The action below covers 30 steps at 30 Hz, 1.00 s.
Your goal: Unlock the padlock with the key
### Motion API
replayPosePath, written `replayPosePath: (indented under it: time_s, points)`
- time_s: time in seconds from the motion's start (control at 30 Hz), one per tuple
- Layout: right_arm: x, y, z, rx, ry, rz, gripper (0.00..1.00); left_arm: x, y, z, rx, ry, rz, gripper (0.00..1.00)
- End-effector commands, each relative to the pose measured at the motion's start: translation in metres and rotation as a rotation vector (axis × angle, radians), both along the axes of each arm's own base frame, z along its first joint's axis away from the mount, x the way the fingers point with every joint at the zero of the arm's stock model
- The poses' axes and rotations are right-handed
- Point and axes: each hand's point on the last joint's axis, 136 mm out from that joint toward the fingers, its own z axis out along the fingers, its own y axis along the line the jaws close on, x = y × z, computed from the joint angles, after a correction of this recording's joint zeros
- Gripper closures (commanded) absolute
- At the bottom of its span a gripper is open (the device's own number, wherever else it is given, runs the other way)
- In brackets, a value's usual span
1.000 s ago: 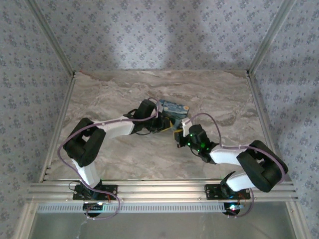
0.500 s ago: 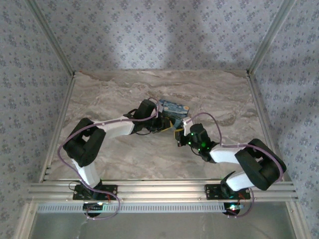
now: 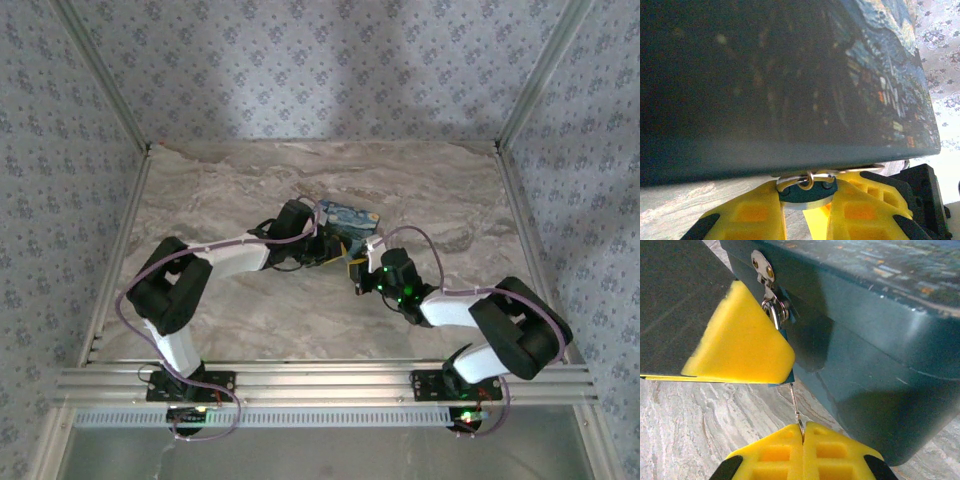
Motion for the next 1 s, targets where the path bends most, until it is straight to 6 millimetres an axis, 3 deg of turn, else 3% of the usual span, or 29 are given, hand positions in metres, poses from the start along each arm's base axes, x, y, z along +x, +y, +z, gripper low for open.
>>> replayPosePath:
  time_s: [0.0,0.5,0.97]
  points:
    - [0.003,0.001,0.003,0.025,-0.003,-0.005,1.00,-0.001,-0.004,0.017,-0.042,-0.027,-0.004,0.86]
    - [0.008,0.006,0.009,0.059,-0.015,0.011,1.00,-0.003,-0.005,0.015,-0.043,-0.021,-0.006,0.86]
    - [-0.003,-0.002,-0.008,0.034,0.042,0.001,1.00,-0.003,-0.005,0.017,-0.046,-0.027,0.000,0.86]
